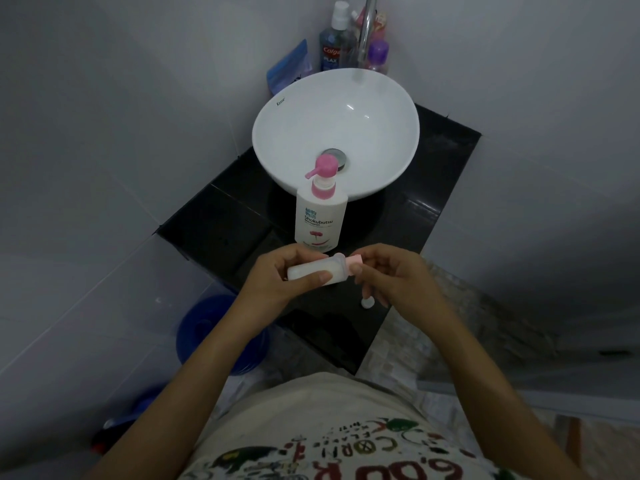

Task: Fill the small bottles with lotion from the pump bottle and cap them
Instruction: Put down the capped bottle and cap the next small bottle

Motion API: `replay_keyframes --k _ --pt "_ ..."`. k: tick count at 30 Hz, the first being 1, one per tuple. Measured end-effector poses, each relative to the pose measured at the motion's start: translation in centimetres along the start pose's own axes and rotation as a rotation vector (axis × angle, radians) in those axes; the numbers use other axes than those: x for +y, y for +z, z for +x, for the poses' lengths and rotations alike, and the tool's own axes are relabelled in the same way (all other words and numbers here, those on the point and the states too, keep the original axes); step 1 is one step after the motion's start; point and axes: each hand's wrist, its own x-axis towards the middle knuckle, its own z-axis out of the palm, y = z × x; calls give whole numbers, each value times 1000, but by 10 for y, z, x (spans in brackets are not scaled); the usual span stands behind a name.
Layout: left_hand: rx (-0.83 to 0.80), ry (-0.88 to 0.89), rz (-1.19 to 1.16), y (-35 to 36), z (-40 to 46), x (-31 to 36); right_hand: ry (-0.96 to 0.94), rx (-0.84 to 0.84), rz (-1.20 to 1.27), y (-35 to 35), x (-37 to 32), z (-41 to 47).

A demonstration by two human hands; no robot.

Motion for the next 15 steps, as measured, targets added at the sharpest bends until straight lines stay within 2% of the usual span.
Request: replay_keyframes --k 6,9,12,15 --pt "16 8 47 1 1 -5 89 70 92 10 7 1" --pt "27 -8 81 0 2 -11 57 112 94 15 14 0" --pt "33 2 257 -5 4 -20 -72 101 -133 16 18 4" --pt "107 14 356 -14 5 -29 -285 103 -519 21 20 17"
